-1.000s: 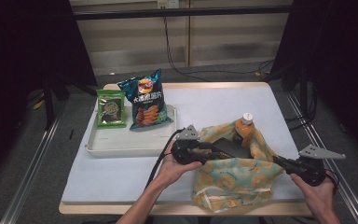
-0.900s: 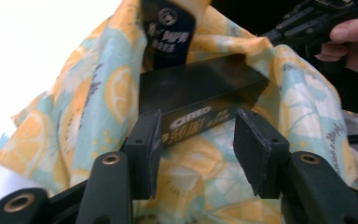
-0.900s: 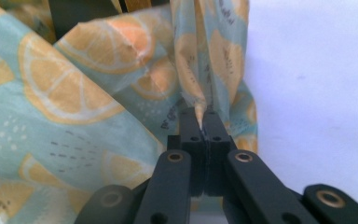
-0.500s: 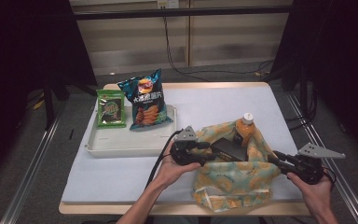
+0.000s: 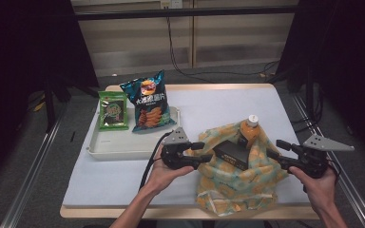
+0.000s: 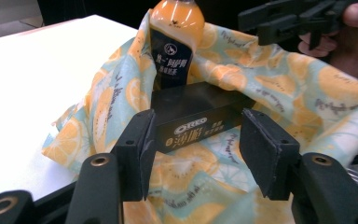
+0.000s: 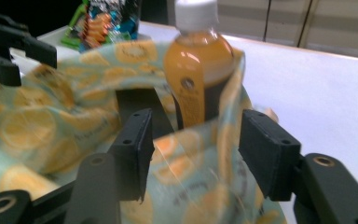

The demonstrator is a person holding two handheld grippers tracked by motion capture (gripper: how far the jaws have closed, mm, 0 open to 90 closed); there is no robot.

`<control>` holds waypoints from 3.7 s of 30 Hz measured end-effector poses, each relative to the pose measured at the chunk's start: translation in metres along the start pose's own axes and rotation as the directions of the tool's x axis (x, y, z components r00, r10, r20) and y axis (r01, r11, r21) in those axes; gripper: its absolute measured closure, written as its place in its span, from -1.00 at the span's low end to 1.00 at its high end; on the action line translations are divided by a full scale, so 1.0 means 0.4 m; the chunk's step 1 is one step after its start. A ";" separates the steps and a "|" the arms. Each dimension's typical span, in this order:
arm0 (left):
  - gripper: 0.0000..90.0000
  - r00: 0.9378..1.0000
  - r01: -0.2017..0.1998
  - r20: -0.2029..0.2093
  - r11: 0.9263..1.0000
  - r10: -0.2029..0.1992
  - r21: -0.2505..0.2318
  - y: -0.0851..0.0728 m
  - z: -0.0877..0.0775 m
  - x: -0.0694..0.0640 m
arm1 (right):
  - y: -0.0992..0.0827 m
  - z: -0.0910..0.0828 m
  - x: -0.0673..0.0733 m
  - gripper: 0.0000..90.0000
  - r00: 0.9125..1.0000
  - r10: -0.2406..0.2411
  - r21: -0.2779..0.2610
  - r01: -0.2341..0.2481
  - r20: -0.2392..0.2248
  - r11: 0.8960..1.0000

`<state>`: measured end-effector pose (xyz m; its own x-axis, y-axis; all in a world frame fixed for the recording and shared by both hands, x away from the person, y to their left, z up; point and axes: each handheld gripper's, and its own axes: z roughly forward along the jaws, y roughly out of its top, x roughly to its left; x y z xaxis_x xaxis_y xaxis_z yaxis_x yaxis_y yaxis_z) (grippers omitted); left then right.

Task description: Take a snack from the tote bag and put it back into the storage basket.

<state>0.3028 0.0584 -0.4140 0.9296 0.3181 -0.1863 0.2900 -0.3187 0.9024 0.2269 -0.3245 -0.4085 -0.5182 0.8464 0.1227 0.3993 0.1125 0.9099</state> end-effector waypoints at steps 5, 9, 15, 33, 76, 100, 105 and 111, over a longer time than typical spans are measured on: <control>0.03 1.000 -0.001 -0.012 1.000 0.001 -0.004 -0.012 -0.044 -0.009 | 0.033 0.033 0.015 0.23 0.999 -0.023 -0.008 0.022 -0.049 1.000; -0.02 1.000 0.002 -0.017 1.000 -0.001 0.008 -0.020 -0.058 -0.010 | 0.038 0.059 0.021 0.38 0.997 -0.022 0.006 0.022 -0.067 1.000; -0.14 0.998 0.003 -0.068 1.000 -0.001 0.023 -0.051 -0.116 -0.011 | 0.035 0.117 0.016 0.21 0.999 -0.011 0.053 0.013 -0.043 0.999; -0.48 0.984 0.073 -0.163 0.997 -0.071 0.004 -0.142 -0.231 -0.017 | 0.076 0.221 -0.002 -0.53 1.000 -0.001 0.106 -0.002 0.024 0.994; -0.61 0.957 0.105 -0.267 0.994 -0.110 -0.033 -0.177 -0.295 0.022 | 0.165 0.176 0.020 -0.33 0.987 -0.071 0.016 0.075 -0.143 0.997; -0.61 0.952 0.108 -0.284 0.993 -0.116 -0.043 -0.178 -0.304 0.028 | 0.303 0.231 0.153 -0.33 0.894 -0.192 -0.048 0.190 -0.404 0.981; -0.61 0.950 0.101 -0.290 0.993 -0.114 -0.062 -0.178 -0.312 0.028 | 0.319 0.253 0.176 -0.33 0.881 -0.201 -0.054 0.197 -0.429 0.979; -0.61 0.944 0.102 -0.306 0.992 -0.118 -0.069 -0.178 -0.322 0.037 | 0.346 0.283 0.205 -0.33 0.866 -0.210 -0.056 0.208 -0.454 0.977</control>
<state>0.2667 0.2007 -0.4311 0.7738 0.6119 -0.1638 0.3667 -0.2219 0.9035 0.3254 -0.1807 -0.3174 -0.8761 0.4728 0.0948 0.2398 0.2566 0.9363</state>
